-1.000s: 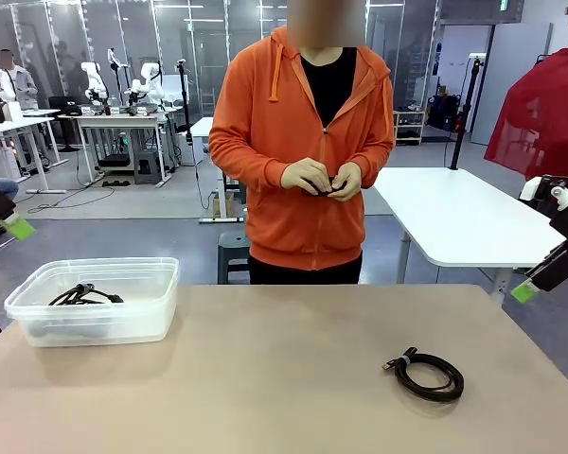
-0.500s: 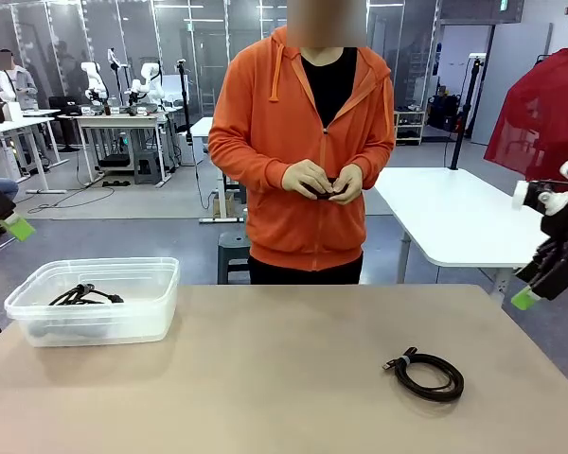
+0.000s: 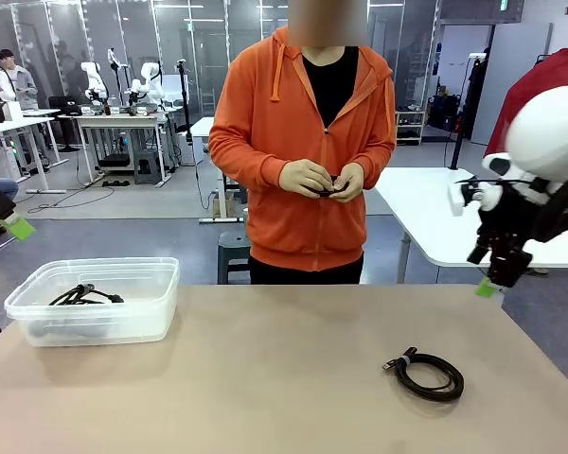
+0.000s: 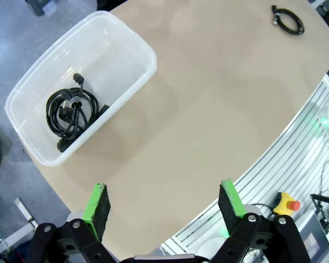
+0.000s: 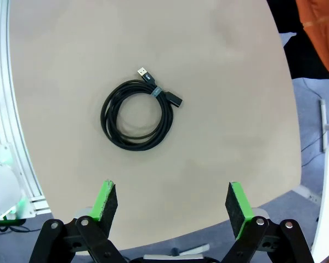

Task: Organize and store the cables.
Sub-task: Place the USB Extension Cable into the Organizing box.

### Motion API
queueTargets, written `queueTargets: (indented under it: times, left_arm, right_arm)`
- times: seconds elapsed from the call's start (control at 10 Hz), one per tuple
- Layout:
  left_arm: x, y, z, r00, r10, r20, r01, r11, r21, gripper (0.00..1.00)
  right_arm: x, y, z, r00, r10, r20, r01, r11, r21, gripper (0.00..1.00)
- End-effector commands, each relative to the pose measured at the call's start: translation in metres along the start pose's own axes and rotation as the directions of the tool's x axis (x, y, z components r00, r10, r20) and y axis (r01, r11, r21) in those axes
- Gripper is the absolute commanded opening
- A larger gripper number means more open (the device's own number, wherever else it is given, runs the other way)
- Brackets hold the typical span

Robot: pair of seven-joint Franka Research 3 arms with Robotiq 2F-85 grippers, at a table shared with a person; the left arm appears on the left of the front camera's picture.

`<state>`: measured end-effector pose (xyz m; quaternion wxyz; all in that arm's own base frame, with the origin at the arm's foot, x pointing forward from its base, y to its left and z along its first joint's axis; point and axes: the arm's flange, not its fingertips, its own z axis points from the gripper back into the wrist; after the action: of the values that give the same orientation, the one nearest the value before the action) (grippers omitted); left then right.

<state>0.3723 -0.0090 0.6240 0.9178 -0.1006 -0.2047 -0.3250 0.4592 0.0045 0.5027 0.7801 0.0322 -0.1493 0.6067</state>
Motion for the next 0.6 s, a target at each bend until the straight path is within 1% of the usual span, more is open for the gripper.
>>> queueTargets:
  times: [0.0, 0.2, 0.3, 0.5]
  left_arm:
    - [0.001, -0.002, 0.001, 1.000, 0.014, 0.003, -0.014, 1.000, 0.018, 1.00]
    - [0.001, -0.002, 0.001, 1.000, 0.014, 0.003, -0.014, 1.000, 0.018, 1.00]
    - [0.001, -0.002, 0.001, 1.000, 0.014, 0.003, -0.014, 1.000, 0.018, 1.00]
    - [0.001, -0.002, 0.001, 1.000, 0.014, 0.003, -0.014, 1.000, 0.018, 1.00]
  right_arm:
    - [0.021, -0.012, -0.019, 0.997, 0.037, -0.065, -0.035, 0.999, 0.030, 1.00]
    - [0.045, -0.013, -0.051, 0.992, 0.093, -0.087, -0.084, 0.991, 0.100, 1.00]
    - [0.051, -0.011, -0.070, 0.988, 0.120, -0.097, -0.106, 0.985, 0.137, 1.00]
    - [0.055, -0.007, -0.104, 0.987, 0.125, -0.100, -0.104, 0.976, 0.189, 1.00]
